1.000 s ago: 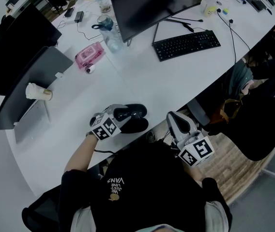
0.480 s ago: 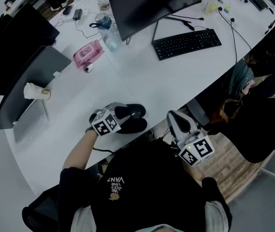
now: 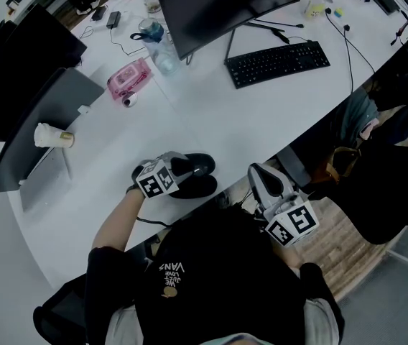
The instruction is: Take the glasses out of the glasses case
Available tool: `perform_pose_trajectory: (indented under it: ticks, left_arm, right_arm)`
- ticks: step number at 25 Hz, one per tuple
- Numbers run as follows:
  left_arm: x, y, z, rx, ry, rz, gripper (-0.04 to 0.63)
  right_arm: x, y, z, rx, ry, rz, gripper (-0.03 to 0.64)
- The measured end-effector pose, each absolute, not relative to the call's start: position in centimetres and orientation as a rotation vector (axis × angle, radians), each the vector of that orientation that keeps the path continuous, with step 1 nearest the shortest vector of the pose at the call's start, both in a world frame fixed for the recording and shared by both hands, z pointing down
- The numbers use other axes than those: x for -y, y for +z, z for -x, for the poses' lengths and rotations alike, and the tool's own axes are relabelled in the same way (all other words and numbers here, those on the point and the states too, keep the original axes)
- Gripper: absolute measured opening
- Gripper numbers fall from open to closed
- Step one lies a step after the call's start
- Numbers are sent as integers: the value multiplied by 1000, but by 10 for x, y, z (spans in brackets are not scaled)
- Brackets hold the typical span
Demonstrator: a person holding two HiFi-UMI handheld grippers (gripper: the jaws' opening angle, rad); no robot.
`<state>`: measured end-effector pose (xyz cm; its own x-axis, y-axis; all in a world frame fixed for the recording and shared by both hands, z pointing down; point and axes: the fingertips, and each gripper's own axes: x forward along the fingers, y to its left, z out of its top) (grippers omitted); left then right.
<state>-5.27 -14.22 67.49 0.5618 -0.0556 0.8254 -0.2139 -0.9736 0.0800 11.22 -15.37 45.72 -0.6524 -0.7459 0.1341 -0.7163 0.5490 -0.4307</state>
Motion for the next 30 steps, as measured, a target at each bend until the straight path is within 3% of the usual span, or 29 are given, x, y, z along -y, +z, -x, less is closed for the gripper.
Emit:
perform_pose_trajectory:
  ticks: [10, 14, 30]
  left_arm:
    - [146, 670, 49, 159, 1330, -2595, 95]
    - [148, 670, 50, 151, 1344, -2589, 12]
    - [149, 670, 51, 159, 1366, -2608, 11]
  right_arm:
    - [154, 458, -113, -2711, -707, 1268, 2]
    - [154, 458, -111, -2720, -708, 1252, 2]
    - [153, 458, -113, -2717, -706, 1257, 2]
